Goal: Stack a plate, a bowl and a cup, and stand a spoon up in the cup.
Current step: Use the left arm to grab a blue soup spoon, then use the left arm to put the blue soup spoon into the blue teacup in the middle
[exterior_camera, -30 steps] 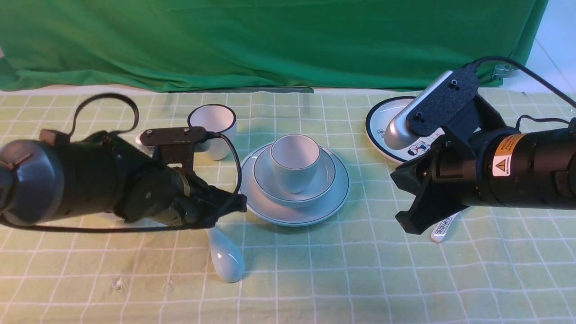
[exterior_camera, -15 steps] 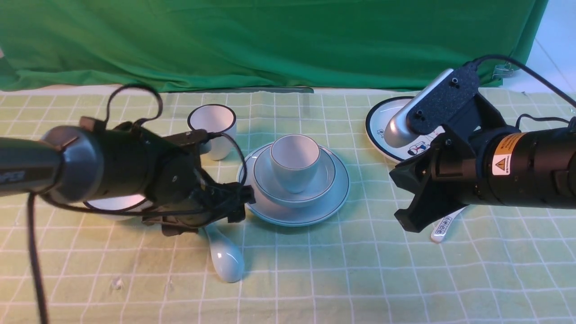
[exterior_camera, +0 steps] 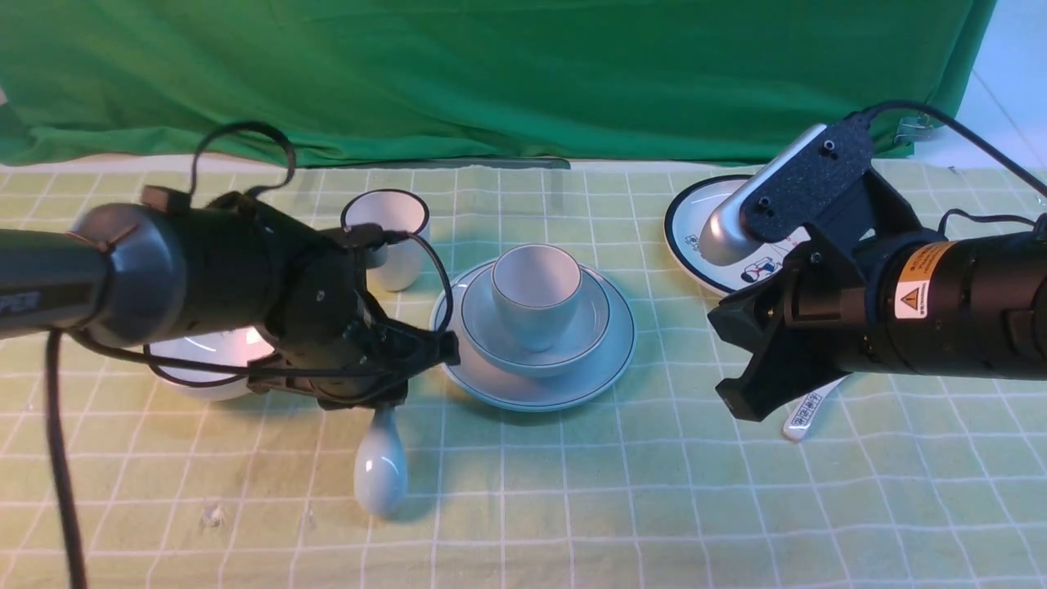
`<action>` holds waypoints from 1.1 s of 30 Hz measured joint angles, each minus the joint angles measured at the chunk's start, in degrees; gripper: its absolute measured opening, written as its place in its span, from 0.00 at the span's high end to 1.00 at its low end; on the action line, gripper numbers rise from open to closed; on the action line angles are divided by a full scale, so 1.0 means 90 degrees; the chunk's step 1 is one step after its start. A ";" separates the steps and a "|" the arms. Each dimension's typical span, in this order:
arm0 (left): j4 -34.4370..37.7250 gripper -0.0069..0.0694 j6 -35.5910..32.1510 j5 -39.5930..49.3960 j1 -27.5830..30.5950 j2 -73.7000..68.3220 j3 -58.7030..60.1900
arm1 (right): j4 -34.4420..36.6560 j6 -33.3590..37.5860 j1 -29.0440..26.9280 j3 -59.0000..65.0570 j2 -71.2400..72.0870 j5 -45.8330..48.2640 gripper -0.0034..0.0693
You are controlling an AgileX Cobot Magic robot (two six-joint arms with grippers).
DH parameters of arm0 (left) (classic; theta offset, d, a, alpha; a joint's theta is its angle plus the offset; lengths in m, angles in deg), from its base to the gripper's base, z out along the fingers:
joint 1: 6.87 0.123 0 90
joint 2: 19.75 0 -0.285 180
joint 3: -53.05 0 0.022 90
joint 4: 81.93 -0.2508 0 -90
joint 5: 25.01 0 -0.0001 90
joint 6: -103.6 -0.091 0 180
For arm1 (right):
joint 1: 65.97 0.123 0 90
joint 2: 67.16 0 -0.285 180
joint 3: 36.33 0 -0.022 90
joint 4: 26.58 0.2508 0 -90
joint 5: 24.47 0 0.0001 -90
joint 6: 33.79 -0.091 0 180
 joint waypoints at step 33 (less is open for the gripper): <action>-0.1300 0.73 -0.1022 -0.7100 -0.0007 -0.0841 0.0006 | 0.0000 0.0145 0.0000 0.0000 0.0000 -0.0413 0.77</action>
